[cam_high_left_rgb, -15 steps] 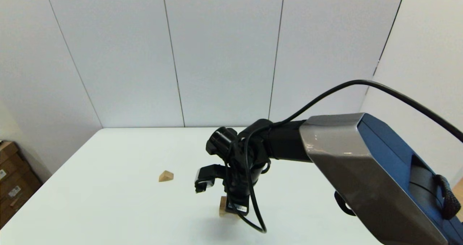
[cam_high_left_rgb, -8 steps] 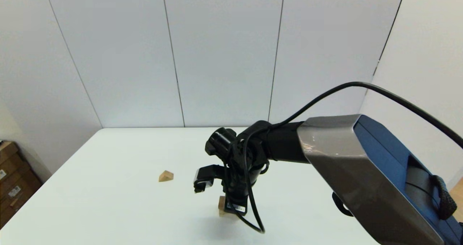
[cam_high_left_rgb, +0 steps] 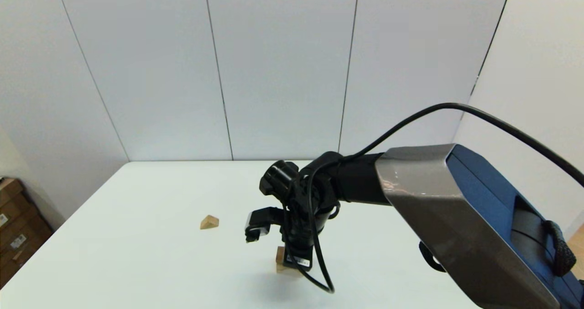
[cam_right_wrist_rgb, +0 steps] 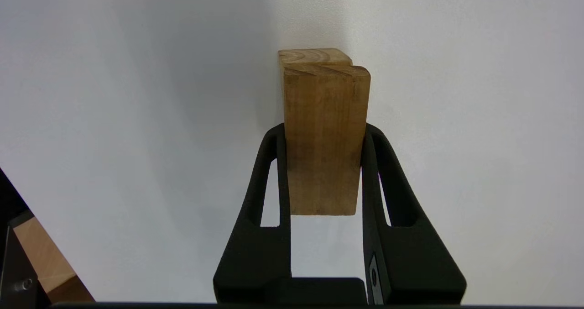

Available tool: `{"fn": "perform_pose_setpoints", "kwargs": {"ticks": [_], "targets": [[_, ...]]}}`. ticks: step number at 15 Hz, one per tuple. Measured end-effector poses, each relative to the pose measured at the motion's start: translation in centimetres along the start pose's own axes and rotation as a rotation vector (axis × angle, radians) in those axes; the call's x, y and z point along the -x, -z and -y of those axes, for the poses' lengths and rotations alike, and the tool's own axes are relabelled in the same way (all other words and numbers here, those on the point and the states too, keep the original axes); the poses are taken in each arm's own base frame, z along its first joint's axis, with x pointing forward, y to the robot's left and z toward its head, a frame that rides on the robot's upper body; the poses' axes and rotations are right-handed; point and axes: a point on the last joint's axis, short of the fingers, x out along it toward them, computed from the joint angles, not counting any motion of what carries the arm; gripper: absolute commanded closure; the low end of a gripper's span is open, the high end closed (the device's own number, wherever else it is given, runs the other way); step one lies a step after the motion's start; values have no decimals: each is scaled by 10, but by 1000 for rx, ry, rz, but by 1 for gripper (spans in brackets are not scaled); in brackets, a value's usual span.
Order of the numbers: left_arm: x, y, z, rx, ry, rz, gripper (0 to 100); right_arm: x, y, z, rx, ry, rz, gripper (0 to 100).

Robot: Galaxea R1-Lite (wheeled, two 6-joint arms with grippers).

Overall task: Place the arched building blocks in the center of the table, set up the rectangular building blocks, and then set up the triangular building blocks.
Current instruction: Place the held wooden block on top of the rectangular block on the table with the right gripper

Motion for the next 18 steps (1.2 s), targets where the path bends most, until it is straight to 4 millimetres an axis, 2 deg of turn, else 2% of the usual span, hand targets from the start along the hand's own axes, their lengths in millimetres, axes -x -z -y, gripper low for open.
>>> {"fn": "perform_pose_setpoints", "kwargs": {"ticks": [18], "targets": [[0, 0, 0, 0, 0, 0, 0, 0, 0, -1, 0, -11, 2, 100]]}}
